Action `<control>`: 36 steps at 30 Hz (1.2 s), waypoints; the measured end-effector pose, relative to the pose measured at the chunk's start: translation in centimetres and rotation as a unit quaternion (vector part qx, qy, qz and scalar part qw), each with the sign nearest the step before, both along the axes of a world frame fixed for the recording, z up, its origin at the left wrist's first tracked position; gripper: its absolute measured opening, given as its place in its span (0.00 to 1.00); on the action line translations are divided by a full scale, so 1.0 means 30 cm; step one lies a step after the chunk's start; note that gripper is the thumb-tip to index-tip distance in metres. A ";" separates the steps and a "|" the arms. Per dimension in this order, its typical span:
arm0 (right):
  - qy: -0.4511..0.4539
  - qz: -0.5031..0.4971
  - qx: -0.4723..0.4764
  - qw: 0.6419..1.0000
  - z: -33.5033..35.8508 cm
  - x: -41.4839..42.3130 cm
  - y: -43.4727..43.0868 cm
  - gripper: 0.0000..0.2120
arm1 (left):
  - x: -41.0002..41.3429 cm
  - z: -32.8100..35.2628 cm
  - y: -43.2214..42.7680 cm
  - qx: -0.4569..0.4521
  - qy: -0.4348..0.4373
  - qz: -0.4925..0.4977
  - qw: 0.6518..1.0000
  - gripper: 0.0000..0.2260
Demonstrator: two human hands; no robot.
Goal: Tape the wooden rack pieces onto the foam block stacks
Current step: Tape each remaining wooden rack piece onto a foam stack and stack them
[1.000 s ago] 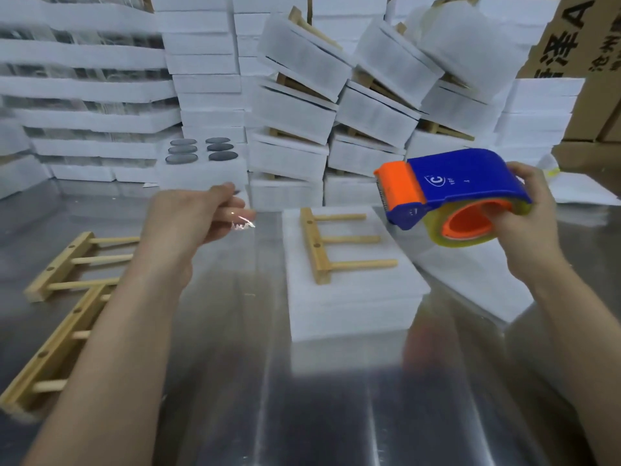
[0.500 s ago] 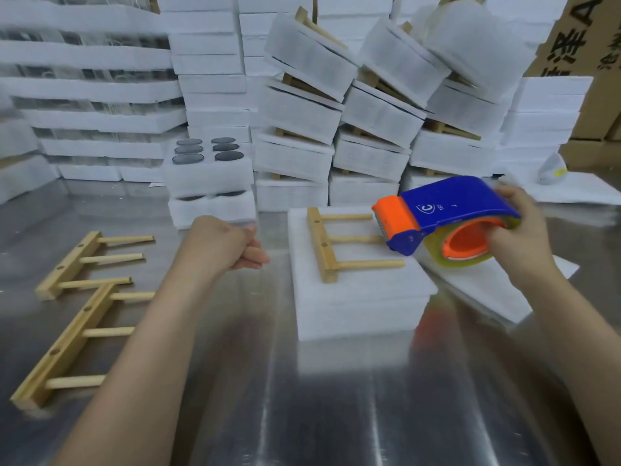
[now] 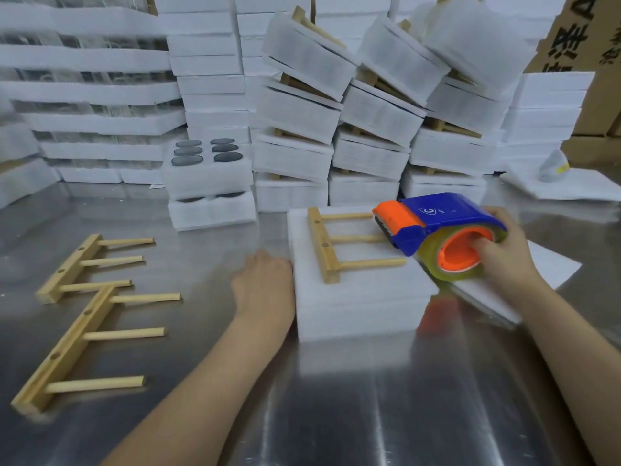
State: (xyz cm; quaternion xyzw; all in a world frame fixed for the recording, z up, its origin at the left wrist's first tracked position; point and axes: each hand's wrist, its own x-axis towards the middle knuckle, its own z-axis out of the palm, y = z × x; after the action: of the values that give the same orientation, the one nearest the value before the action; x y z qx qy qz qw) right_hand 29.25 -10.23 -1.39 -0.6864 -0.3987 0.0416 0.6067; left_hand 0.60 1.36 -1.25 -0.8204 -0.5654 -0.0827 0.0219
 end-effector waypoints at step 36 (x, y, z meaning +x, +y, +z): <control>-0.074 -0.035 -0.069 0.994 0.048 0.223 -0.146 0.32 | 0.137 0.198 -0.020 -0.101 0.053 -0.219 0.969 0.28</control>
State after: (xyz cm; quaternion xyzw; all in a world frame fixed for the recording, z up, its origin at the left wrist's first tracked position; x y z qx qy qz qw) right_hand 35.93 -14.61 0.04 -0.7412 -0.4144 -0.0035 0.5281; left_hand 4.70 0.77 4.69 -0.9255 -0.3752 0.0157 -0.0502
